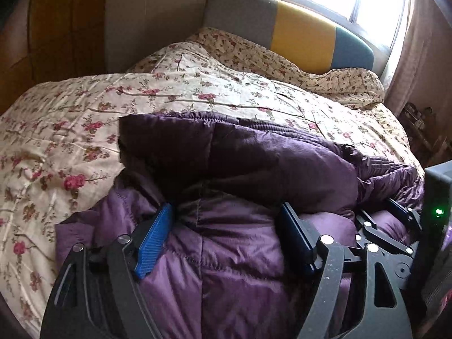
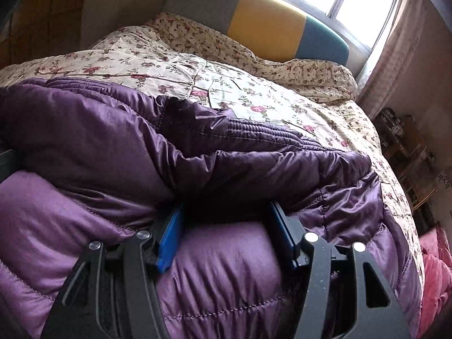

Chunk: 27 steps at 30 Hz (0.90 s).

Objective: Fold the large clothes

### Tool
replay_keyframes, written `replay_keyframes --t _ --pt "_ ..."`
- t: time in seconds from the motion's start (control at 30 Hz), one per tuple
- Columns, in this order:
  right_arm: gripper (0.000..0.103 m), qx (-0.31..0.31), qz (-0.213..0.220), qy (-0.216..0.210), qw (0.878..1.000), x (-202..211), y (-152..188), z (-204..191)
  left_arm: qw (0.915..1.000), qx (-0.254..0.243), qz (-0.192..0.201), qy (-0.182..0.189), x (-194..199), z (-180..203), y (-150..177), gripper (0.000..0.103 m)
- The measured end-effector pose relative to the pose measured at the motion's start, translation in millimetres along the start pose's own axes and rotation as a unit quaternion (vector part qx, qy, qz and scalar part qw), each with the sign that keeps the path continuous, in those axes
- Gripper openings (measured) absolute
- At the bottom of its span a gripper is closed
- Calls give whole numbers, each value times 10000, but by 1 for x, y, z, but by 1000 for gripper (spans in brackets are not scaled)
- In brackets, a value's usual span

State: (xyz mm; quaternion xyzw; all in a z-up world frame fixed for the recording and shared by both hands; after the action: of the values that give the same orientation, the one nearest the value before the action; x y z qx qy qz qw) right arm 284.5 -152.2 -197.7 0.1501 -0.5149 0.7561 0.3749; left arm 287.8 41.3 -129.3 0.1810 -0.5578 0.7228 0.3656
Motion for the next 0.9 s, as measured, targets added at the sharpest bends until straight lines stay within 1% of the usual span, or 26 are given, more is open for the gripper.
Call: replay_keyframes --t 0.23,0.4,0.47,0.57,0.63,0.77,0.83,0.9 --pt "62 7 -48 27 10000 2 -3 2 9996 -160 226 -74 39 1 7 77" --pt "63 56 -99 4 9999 5 -6 5 9994 -112 323 -51 62 -6 11 77" --pt "64 54 -108 -37 9999 7 -6 7 9994 -52 355 -8 72 -12 15 83" --pt "67 25 -46 -162 9999 18 -9 13 9989 198 415 100 88 -27 20 84" --pt "67 14 40 -226 9997 27 -9 17 9975 464 499 167 100 -44 24 84" --pt "64 -18 241 -451 9987 53 -3 24 9943 888 517 297 114 -72 35 84" --pt "58 -37 284 -574 9979 64 1 27 9921 1087 483 405 118 -86 43 84" --pt "49 -41 313 -683 9972 75 7 28 9892 1266 428 601 120 -94 52 84"
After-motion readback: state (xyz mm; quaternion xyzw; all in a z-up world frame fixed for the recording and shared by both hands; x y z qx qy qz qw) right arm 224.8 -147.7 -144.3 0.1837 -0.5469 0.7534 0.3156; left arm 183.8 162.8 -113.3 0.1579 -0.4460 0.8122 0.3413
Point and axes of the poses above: each gripper's, at about its wrist camera, not at the fingertips, and x roughly against the way its jaws point, z to its right, y to its underside, the point moved 5 cm from there along -x, roughly the way its jaws point, and after that the axes turned 14 degrees about y, right-handed, at the moved point
